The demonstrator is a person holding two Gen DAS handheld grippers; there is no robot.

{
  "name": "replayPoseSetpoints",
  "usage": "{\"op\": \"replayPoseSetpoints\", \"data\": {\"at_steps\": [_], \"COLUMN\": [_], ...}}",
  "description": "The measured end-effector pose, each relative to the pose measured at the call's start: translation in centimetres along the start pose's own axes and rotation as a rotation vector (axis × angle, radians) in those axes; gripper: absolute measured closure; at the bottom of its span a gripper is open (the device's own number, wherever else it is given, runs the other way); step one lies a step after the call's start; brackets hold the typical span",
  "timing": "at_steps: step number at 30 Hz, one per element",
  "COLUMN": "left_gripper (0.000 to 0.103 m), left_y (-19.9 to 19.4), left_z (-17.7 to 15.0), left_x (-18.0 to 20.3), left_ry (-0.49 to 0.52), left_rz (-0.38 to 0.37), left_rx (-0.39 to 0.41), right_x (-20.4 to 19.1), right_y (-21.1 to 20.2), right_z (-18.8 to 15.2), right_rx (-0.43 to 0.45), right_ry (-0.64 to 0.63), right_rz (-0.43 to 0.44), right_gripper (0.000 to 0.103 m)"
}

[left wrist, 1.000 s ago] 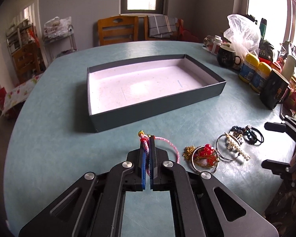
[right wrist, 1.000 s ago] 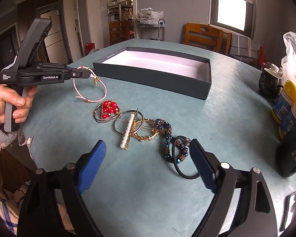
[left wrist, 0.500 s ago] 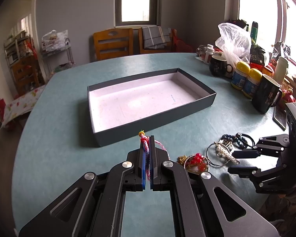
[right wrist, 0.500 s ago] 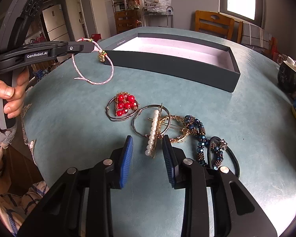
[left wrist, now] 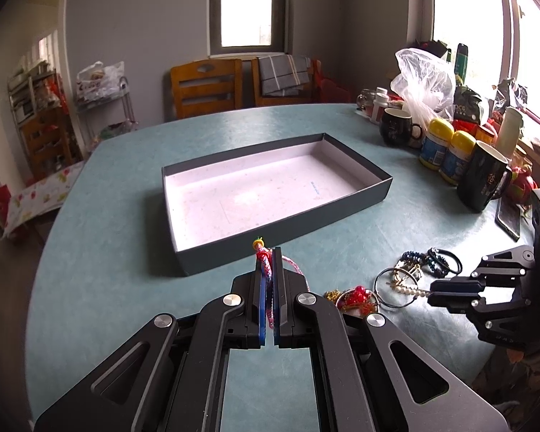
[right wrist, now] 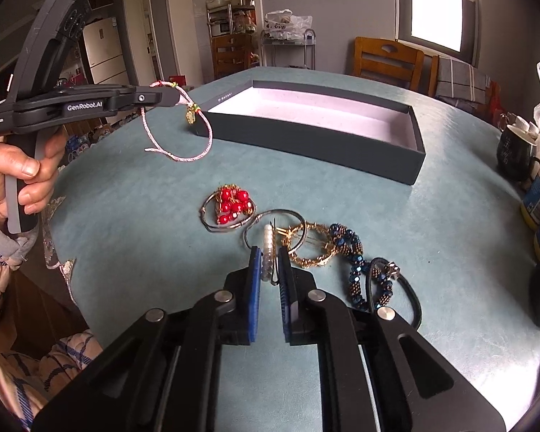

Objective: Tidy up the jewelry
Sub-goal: 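Grasp the pearl hair clip with the right gripper while the left lifts the pink bracelet, then lower both held items into the box and open both grippers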

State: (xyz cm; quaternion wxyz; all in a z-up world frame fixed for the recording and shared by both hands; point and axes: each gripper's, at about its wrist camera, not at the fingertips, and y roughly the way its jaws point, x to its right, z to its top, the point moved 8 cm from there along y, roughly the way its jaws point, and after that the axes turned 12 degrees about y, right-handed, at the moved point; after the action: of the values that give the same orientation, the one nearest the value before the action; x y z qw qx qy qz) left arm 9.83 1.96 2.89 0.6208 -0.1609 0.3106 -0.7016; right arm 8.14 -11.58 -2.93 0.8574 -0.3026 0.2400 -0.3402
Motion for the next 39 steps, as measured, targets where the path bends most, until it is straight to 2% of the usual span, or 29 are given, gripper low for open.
{"op": "replayPoseSetpoints", "data": {"at_steps": [10,22,26,32,39], "left_gripper": [0.100,0.100,0.100,0.100,0.100], "left_y": [-0.6,3.6,4.9,7.3,10.3], "left_z": [4.0,6.5,6.1,5.1,2.6], "left_x": [-1.8,-4.7,-5.1,-6.1,-7.0], "left_ry": [0.024,-0.015,-0.027,-0.041,-0.073], "left_rz": [0.040,0.069,0.061,0.075,0.044], "left_rx": [0.075,0.077,0.060,0.017,-0.071], "right_x": [1.7,5.1,6.5,8.6,9.3], "right_y": [-2.5,-2.2,-0.5,3.9,6.8], "right_z": [5.4,13.1,14.9,16.3,15.0], "right_rx": [0.128,0.242,0.245,0.198,0.144], "right_ry": [0.001,0.043,0.071,0.122,0.114], "right_rz": [0.004,0.006,0.000,-0.034,-0.084], "right_gripper": [0.094,0.094,0.094,0.094,0.094]}}
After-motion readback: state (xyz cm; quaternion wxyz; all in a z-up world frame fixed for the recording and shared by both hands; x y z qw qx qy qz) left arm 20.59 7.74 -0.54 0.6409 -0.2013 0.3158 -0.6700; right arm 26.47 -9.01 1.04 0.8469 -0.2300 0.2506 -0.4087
